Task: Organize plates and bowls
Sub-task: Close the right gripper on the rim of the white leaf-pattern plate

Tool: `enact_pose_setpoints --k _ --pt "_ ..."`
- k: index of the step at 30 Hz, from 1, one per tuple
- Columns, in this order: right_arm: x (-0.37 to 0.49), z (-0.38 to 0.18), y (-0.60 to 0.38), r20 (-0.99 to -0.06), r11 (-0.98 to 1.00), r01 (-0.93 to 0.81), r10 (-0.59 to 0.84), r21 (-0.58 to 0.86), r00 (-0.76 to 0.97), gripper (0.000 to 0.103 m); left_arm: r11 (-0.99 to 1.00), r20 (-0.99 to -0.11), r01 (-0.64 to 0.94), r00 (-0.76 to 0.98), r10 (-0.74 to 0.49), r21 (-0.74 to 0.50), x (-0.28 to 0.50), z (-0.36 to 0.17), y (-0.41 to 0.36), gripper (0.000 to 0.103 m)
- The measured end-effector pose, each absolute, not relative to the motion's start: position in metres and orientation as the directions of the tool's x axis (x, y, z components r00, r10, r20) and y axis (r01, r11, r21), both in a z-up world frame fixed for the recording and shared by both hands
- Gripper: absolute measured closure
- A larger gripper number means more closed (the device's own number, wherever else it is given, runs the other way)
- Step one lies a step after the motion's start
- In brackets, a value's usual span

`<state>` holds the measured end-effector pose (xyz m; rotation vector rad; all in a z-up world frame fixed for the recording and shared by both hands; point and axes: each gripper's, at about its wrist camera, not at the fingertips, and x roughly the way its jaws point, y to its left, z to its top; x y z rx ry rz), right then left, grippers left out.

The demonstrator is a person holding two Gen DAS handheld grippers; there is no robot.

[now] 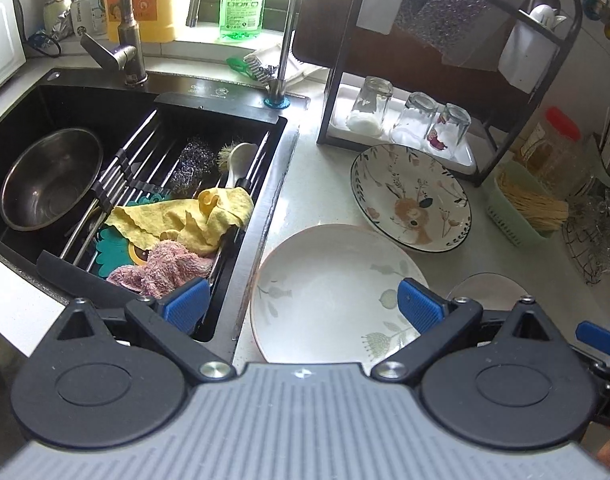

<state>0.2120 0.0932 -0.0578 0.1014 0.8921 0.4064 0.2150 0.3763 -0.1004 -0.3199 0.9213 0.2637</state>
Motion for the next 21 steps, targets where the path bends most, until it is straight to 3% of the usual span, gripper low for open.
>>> enact_pose_setpoints --k 3,7,8,12,21 --pt "0.212 -0.069 0.102 -0.761 0.919 -0.281 0.387 0.275 0.521 0.004 0.916 -0.826 -0.355 0.562 0.049 -0.186 0.226 -0.118 0.392 0.001" --pt "0.213 -0.084 0.12 -0.797 0.92 -0.251 0.386 0.3 0.464 0.032 0.921 -0.849 -0.335 0.529 0.008 -0.2 0.24 -0.14 0.411 0.001" --pt "0.213 -0.086 0.125 -0.805 0.922 -0.246 0.383 0.3 0.454 0.034 0.924 -0.852 -0.326 0.524 0.0 -0.2 0.244 -0.143 0.416 0.001" --pt "0.206 -0.098 0.139 -0.808 0.891 -0.207 0.453 0.403 0.377 0.038 0.938 -0.867 -0.292 0.499 -0.016 -0.186 0.262 -0.159 0.43 0.001" --pt "0.207 -0.123 0.169 -0.843 0.895 -0.176 0.445 0.41 0.303 0.039 0.963 -0.874 -0.17 0.474 -0.108 -0.211 0.294 -0.18 0.442 0.003"
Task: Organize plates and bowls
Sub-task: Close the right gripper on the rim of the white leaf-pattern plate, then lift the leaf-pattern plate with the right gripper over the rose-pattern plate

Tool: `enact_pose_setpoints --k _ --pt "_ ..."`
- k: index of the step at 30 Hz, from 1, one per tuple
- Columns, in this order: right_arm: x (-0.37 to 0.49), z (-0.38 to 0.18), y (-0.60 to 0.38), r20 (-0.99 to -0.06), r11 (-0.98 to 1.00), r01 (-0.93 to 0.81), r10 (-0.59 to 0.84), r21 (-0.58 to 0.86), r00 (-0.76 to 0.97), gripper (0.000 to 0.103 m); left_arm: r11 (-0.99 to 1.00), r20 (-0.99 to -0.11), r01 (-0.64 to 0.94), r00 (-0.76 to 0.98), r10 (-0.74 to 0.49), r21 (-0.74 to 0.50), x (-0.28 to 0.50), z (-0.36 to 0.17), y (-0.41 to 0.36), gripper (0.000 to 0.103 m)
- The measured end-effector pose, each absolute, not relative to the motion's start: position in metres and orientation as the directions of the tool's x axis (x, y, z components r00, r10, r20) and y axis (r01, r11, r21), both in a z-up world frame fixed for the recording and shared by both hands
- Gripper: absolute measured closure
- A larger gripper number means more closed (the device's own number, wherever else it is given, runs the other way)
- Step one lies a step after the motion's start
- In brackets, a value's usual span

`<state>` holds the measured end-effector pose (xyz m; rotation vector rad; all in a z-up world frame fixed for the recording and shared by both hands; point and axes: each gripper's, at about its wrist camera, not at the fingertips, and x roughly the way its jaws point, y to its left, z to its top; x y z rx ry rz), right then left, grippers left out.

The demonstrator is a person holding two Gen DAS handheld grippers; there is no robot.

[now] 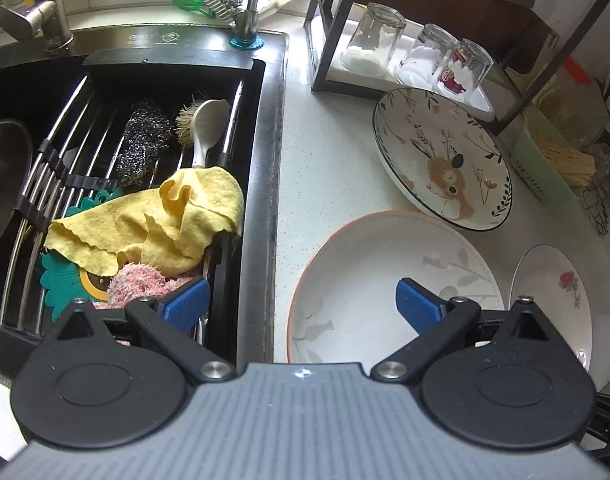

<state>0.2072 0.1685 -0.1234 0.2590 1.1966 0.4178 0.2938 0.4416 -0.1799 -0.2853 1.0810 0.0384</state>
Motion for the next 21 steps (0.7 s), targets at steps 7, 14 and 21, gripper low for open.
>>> enact_pose_setpoints --k 7,14,21 --pt "0.223 -0.142 0.168 -0.861 0.897 -0.051 0.436 0.439 0.261 0.055 0.968 -0.885 -0.106 0.438 -0.161 -0.228 0.309 -0.194 0.444 0.016" --pt "0.226 -0.15 0.165 -0.881 0.911 0.031 0.388 0.411 0.272 0.077 0.966 -0.887 -0.041 0.408 -0.217 -0.255 0.327 -0.204 0.442 0.046" --pt "0.232 -0.157 0.167 -0.884 0.912 0.07 0.371 0.405 0.284 0.088 0.969 -0.894 0.015 0.381 -0.234 -0.247 0.335 -0.21 0.434 0.071"
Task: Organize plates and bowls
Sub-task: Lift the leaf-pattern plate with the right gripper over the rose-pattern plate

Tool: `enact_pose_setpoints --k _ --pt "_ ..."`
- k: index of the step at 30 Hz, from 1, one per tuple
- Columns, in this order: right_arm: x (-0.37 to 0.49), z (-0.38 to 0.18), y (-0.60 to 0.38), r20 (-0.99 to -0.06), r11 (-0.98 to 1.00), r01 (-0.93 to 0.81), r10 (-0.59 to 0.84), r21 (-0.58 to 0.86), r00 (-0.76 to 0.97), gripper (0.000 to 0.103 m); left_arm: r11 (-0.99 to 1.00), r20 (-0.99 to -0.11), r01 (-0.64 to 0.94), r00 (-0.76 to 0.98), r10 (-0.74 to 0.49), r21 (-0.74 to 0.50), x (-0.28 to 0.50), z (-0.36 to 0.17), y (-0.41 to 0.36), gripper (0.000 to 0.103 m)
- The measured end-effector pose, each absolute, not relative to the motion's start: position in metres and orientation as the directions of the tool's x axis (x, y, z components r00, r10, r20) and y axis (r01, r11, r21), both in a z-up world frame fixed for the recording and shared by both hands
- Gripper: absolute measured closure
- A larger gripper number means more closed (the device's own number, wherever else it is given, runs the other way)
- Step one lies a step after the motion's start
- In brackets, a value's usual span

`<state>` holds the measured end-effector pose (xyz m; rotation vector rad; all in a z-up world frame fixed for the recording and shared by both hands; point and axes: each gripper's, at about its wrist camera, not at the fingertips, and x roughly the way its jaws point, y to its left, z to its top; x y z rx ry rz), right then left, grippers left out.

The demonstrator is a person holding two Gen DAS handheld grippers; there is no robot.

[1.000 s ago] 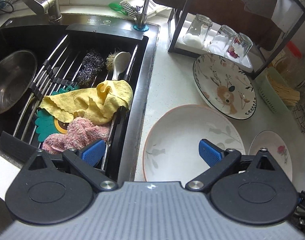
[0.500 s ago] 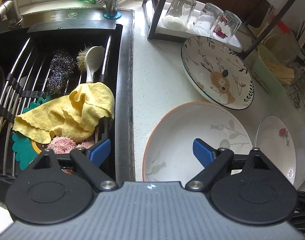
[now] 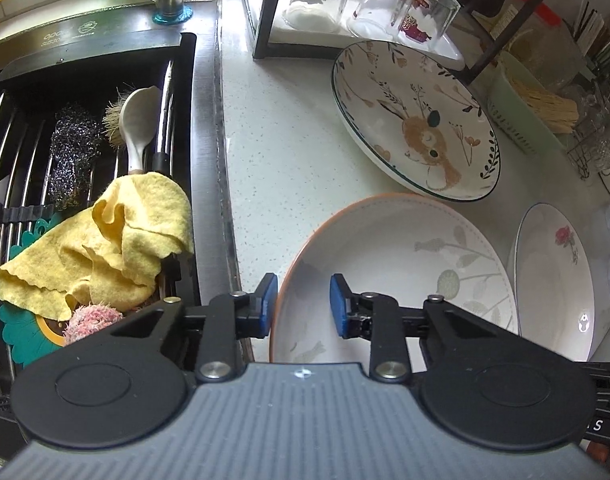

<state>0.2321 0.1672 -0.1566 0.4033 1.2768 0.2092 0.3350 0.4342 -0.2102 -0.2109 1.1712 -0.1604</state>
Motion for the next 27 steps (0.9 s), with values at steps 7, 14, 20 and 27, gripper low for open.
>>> enact_pose_setpoints --k 7,14,20,27 --pt "0.242 -0.167 0.161 -0.864 0.886 0.091 0.413 0.454 0.286 0.088 0.953 -0.876 0.005 0.392 -0.282 -0.304 0.344 -0.214 0.446 0.072" --pt "0.25 -0.167 0.166 -0.86 0.881 0.047 0.446 0.471 0.249 0.088 0.957 -0.892 0.029 0.356 -0.279 -0.288 0.35 -0.213 0.449 0.072" --pt "0.259 -0.158 0.159 -0.836 0.857 0.033 0.492 0.514 0.244 0.087 0.94 -0.894 -0.001 0.311 -0.323 -0.34 0.354 -0.214 0.461 0.072" --pt "0.261 -0.148 0.152 -0.811 0.833 0.026 0.531 0.553 0.247 0.087 0.901 -0.855 -0.039 0.335 -0.396 -0.432 0.356 -0.198 0.472 0.072"
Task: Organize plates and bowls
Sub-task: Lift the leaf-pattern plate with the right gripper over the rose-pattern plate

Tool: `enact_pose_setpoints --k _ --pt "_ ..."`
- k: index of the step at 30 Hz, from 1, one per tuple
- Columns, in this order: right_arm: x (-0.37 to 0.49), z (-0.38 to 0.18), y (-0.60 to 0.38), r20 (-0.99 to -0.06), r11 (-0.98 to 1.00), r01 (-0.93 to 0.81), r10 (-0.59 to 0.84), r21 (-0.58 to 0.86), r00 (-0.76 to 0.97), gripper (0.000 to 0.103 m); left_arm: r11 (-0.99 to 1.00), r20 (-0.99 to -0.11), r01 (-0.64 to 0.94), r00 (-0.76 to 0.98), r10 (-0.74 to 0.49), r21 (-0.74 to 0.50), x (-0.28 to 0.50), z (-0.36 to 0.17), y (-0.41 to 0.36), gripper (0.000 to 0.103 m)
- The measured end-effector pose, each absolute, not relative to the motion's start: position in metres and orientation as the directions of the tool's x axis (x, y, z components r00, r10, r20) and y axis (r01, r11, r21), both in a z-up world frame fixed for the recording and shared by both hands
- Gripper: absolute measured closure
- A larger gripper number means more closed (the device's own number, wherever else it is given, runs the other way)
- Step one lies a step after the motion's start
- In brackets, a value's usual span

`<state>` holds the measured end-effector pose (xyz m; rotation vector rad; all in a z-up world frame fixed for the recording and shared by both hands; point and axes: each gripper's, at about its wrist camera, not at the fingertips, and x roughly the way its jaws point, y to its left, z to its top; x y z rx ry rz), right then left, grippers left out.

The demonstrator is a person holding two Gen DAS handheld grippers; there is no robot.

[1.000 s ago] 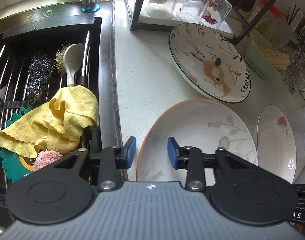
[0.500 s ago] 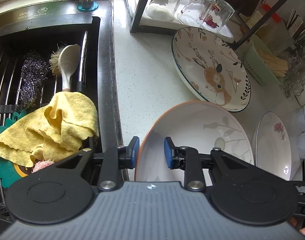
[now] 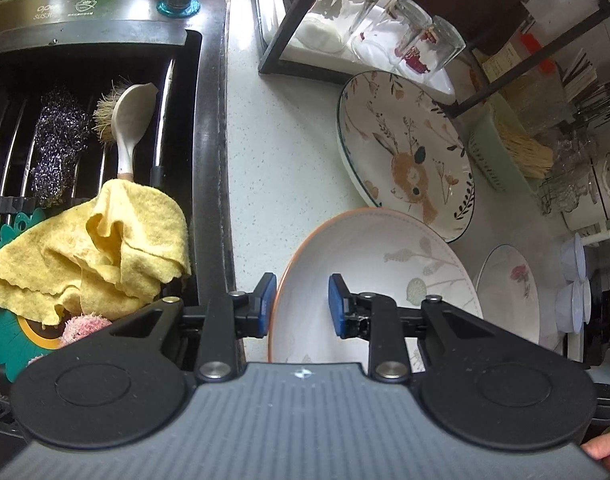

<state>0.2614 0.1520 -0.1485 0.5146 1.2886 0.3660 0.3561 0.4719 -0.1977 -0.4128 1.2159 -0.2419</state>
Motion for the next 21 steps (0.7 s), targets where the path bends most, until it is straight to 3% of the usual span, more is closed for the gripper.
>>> enact_pose_setpoints --k 7,21 --pt "0.251 -0.134 0.135 -0.781 0.802 0.039 0.566 0.596 0.264 0.087 0.869 -0.824 -0.062 0.355 -0.441 -0.491 0.349 -0.171 0.465 0.071" --pt "0.252 -0.114 0.071 -0.732 0.774 -0.012 0.603 0.633 0.317 0.087 0.866 -0.801 -0.059 0.417 -0.43 -0.496 0.345 -0.131 0.4 0.071"
